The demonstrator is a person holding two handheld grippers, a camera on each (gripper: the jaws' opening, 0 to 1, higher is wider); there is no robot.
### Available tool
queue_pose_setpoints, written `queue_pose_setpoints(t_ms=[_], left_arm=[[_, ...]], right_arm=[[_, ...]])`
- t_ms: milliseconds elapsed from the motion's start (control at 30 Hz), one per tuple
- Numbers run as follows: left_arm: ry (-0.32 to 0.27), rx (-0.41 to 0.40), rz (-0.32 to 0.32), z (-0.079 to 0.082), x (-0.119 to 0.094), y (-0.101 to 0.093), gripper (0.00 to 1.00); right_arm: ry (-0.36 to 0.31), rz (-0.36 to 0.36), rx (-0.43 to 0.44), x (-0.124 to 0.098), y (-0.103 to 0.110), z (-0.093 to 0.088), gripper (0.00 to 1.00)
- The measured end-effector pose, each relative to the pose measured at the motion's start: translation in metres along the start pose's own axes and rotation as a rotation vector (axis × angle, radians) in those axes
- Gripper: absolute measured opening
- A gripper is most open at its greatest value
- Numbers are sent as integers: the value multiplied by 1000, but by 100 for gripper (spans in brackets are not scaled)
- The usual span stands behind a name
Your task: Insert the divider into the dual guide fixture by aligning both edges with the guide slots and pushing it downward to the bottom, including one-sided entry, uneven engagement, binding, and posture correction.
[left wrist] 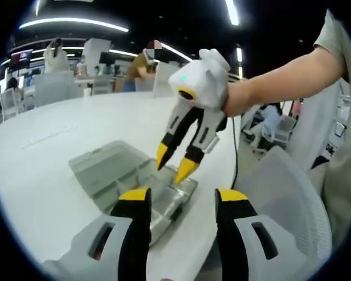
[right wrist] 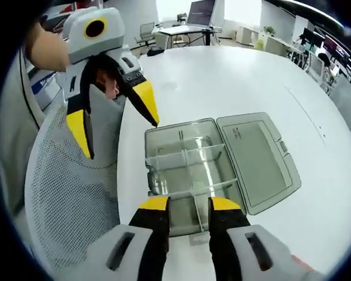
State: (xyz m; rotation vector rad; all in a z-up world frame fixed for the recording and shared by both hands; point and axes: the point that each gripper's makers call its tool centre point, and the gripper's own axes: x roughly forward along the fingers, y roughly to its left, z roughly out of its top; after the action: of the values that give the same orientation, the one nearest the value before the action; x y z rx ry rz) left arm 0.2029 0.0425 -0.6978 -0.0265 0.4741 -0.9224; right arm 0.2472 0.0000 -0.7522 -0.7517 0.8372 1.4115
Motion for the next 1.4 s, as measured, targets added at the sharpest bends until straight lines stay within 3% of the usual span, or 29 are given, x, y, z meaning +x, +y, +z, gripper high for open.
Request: queue_pose_setpoints(t_ms=[900, 1400], left_arm=[[97, 27, 41, -21, -20, 6, 59], [144, 31, 89, -31, -34, 12, 64]], right_arm=[[-205, -67, 131, -11, 21, 14, 33], [-322, -114, 211, -19, 43, 21, 51]])
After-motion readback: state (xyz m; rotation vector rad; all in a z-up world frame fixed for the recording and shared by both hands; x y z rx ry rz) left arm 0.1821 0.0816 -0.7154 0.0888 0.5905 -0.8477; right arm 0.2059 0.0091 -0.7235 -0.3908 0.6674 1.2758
